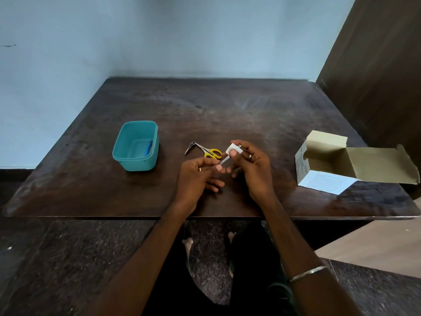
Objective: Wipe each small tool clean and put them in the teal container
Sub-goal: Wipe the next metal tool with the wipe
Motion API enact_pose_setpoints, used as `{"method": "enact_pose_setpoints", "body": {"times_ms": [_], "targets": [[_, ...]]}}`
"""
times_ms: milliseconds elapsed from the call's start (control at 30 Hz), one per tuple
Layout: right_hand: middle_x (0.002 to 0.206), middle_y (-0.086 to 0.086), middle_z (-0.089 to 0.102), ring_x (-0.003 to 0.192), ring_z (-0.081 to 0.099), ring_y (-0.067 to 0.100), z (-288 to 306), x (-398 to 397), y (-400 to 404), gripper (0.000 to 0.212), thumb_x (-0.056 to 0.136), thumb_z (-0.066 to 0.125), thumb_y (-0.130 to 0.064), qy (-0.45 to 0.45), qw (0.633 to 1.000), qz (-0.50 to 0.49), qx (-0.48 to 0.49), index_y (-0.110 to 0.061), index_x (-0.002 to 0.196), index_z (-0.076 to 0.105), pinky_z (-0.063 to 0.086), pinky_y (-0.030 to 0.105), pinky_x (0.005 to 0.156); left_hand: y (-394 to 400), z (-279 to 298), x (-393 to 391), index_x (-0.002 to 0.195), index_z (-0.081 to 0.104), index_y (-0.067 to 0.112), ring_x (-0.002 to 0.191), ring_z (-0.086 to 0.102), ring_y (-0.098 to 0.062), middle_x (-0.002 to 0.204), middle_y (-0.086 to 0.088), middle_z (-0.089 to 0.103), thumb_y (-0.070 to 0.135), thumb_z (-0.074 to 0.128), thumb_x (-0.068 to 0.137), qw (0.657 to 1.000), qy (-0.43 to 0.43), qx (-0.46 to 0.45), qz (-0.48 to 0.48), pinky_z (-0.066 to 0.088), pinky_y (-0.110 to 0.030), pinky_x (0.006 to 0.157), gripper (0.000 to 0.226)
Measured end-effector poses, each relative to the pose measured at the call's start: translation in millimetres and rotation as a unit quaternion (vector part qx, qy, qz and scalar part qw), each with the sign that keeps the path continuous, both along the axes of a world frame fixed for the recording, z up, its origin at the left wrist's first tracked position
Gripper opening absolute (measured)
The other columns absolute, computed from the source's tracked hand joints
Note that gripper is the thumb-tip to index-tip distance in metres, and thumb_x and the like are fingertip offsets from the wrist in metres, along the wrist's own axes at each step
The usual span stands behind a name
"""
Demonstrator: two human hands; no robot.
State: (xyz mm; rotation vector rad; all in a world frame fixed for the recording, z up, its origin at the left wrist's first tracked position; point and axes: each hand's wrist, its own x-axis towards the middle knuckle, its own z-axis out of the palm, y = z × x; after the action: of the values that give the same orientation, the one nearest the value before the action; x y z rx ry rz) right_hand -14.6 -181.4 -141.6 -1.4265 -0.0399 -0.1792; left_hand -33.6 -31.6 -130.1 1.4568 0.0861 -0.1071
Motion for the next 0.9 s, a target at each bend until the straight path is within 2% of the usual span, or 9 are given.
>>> {"method": "enact_pose_setpoints", "body": {"times_ms": [133,333,533,733,900], "targets": [[0.101,0.025,0.072,0.059,0.064,0.029,-1.4,0.3,-1.5,0.021,0.098,0.059,-0.012,-0.009,1.0,-0.002,-0.012,-0.003,0.115,0.065,0.047,0.03,0.049,1.3,0.6,-1.6,0.096,0.067,0.007,0.052,0.069,-0.021,0.085,-0.018,0.076,0.004,0.068,0.088,1.0,-0.001,-0.003,-0.004,0.053,-0.024,0.044,0.008],[0.099,0.017,0.075,0.058,0.064,0.025,1.4,-1.9,-2.3,0.025,0.092,0.065,-0.004,-0.014,1.0,0.019,-0.003,-0.005,0.117,0.064,0.049,0.029,0.05,3.6,-0.1,-0.3,0.096,0.068,0.008,0.053,0.069,-0.022,0.086,-0.017,0.076,0.006,0.067,0.089,1.0,0.002,-0.011,-0.006,0.053,-0.024,0.043,0.008],[0.101,0.015,0.075,0.059,0.066,0.026,1.1,-2.0,-1.8,0.023,0.101,0.054,-0.018,-0.008,1.0,-0.003,-0.005,-0.003,0.114,0.065,0.047,0.032,0.051,4.2,1.0,-1.0,0.099,0.067,0.006,0.053,0.068,-0.021,0.086,-0.016,0.076,0.006,0.066,0.09,1.0,-0.005,-0.007,-0.007,0.053,-0.025,0.044,0.009],[0.097,0.017,0.076,0.061,0.067,0.028,1.1,-2.3,-2.0,0.02,0.095,0.062,-0.01,-0.019,1.0,0.013,-0.008,-0.007,0.114,0.066,0.047,0.031,0.051,5.1,-1.2,-1.0,0.1,0.067,0.006,0.053,0.069,-0.022,0.086,-0.016,0.076,0.007,0.066,0.091,1.0,-0.013,-0.007,-0.006,0.054,-0.026,0.044,0.009],[0.1,0.013,0.076,0.058,0.066,0.026,3.2,-2.6,-0.8,0.024,0.101,0.054,-0.019,-0.002,1.0,0.0,0.001,-0.003,0.114,0.065,0.046,0.03,0.05,3.9,-1.1,-1.4,0.104,0.066,0.002,0.051,0.068,-0.021,0.086,-0.017,0.076,0.006,0.066,0.09,1.0,-0.012,-0.008,-0.003,0.053,-0.025,0.044,0.015]]}}
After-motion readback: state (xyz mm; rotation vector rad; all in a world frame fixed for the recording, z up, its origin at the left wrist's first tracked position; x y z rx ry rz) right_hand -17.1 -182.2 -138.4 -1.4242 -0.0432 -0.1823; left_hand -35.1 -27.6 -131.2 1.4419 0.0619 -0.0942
